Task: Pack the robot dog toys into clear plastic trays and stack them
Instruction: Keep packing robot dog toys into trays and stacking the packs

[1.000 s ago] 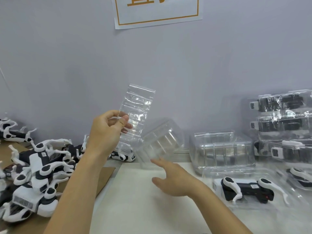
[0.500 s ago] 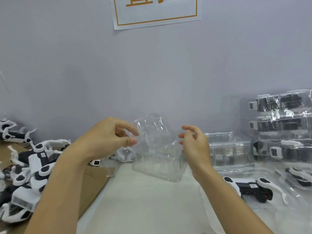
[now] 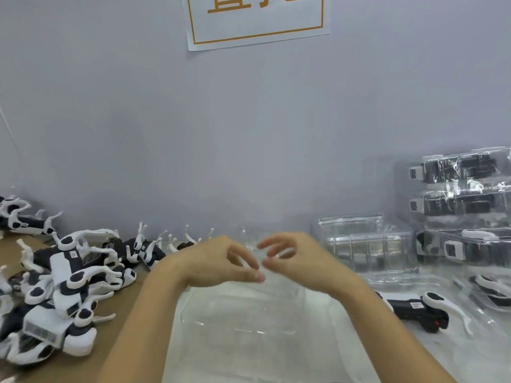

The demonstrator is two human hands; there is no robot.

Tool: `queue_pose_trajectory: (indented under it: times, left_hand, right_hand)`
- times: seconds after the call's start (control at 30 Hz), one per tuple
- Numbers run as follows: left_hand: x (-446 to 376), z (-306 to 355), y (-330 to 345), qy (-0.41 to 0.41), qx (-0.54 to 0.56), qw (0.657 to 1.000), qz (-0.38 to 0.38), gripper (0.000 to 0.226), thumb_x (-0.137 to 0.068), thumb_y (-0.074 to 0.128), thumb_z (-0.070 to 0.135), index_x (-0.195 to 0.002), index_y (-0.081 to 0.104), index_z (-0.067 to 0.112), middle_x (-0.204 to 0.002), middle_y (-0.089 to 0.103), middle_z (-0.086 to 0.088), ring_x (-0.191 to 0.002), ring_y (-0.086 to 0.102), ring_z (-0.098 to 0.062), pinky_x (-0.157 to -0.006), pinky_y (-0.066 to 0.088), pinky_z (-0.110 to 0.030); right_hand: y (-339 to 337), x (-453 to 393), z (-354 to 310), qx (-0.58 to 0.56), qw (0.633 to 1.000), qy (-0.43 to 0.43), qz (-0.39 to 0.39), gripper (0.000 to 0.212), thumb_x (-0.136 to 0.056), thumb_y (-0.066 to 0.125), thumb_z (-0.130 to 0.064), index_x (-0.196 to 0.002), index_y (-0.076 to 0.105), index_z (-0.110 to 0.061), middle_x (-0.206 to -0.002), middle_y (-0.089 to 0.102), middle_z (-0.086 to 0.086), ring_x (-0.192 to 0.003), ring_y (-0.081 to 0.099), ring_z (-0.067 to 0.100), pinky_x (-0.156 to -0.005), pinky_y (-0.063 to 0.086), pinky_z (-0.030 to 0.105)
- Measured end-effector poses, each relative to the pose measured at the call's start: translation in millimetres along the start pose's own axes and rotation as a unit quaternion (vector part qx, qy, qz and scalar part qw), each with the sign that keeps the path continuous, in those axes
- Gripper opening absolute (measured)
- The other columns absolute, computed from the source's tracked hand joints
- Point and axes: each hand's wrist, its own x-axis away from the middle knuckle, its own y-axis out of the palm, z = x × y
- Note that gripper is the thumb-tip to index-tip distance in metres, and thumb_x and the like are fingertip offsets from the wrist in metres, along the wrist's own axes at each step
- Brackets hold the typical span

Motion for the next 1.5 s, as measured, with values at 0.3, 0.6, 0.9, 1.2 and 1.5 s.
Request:
queue_pose_trajectory:
  times: [0.3, 0.6, 0.9, 1.2, 1.5]
  left_hand:
    - [-50.4, -65.7, 40.3, -0.092, 0.179, 0.910, 0.363, 0.042, -0.092, 0.065, 0.022, -0.133, 0.056, 0.022, -0.153, 0.031, -0.008, -0.140, 0.033, -0.026, -0.114, 0.031, -0.038]
    - [-80.2, -88.3, 48.8, -0.069, 0.263, 0.899, 0.344, 0.030, -0.098, 0.057, 0.010, -0.125, 0.062, 0.020, -0.162, 0.022, 0.001, -0.139, 0.034, -0.016, -0.098, 0.025, -0.022]
    - [-76.8, -93.8, 45.7, -0.073, 0.112, 0.892, 0.432, 0.027, -0.090, 0.071, 0.008, -0.117, 0.073, 0.011, -0.120, 0.055, -0.008, -0.108, 0.055, -0.026, -0.095, 0.042, -0.036]
    - [-56.0, -98.2, 34.3, -0.060, 0.157, 0.760, 0.628, 0.014, -0.090, 0.066, -0.003, -0.098, 0.077, 0.000, -0.096, 0.071, -0.015, -0.076, 0.057, -0.021, -0.077, 0.042, -0.030]
    - [-22.2, -36.6, -15.6, 0.045, 0.250, 0.705, 0.662, 0.012, -0.092, 0.066, 0.002, -0.097, 0.075, 0.007, -0.090, 0.072, -0.008, -0.079, 0.068, -0.021, -0.073, 0.057, -0.020]
  right_hand:
    - [15.2, 1.0, 13.5, 0.211, 0.974, 0.025, -0.074, 0.062, -0.083, 0.051, 0.004, -0.122, 0.058, -0.044, -0.113, 0.049, -0.014, -0.110, 0.050, 0.012, -0.085, 0.048, 0.027]
    - [2.9, 5.7, 10.4, 0.248, 0.967, 0.024, -0.057, 0.065, -0.078, 0.046, 0.008, -0.122, 0.057, -0.039, -0.110, 0.049, -0.013, -0.097, 0.051, 0.010, -0.063, 0.037, 0.019]
    - [4.1, 6.0, 12.5, 0.227, 0.971, 0.041, -0.059, 0.064, -0.077, 0.046, 0.006, -0.117, 0.057, -0.043, -0.114, 0.049, -0.010, -0.105, 0.055, 0.012, -0.081, 0.051, 0.028]
    - [3.1, 7.7, 9.0, 0.242, 0.967, 0.045, -0.064, 0.066, -0.080, 0.045, 0.008, -0.121, 0.056, -0.042, -0.114, 0.050, -0.011, -0.104, 0.055, 0.013, -0.083, 0.053, 0.031]
    - [1.4, 4.4, 13.6, 0.242, 0.969, 0.029, -0.045, 0.038, -0.090, 0.062, -0.021, -0.123, 0.057, -0.040, -0.114, 0.052, -0.011, -0.102, 0.055, 0.011, -0.086, 0.049, 0.029]
